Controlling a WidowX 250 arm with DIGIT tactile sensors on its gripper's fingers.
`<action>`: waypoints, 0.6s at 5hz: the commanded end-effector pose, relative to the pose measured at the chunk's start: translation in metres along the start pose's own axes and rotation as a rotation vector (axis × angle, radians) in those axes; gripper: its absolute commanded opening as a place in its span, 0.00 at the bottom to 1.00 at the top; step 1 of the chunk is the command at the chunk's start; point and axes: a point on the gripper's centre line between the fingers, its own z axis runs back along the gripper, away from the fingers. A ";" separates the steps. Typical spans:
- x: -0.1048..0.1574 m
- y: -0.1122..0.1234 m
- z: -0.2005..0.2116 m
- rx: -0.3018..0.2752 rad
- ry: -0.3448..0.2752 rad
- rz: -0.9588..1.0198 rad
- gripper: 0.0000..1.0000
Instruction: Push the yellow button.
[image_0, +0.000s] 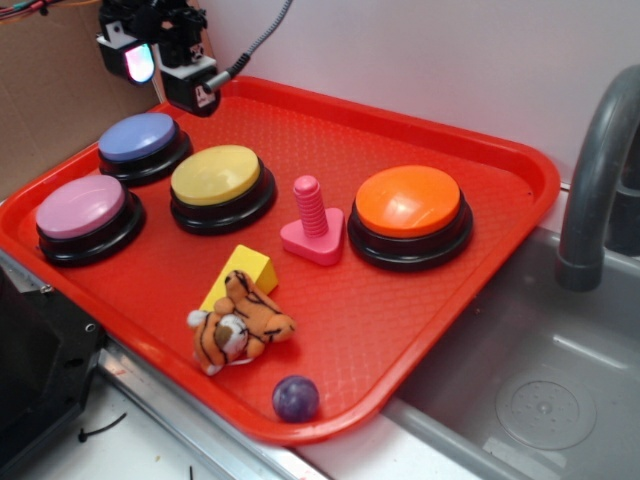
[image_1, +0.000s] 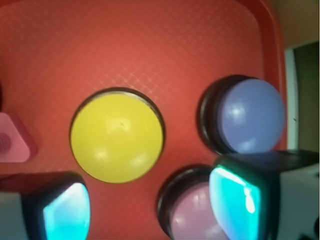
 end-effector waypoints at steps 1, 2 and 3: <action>0.003 0.006 0.033 0.070 -0.078 0.057 1.00; 0.003 0.007 0.038 0.066 -0.077 0.057 1.00; 0.002 0.008 0.040 0.058 -0.073 0.054 1.00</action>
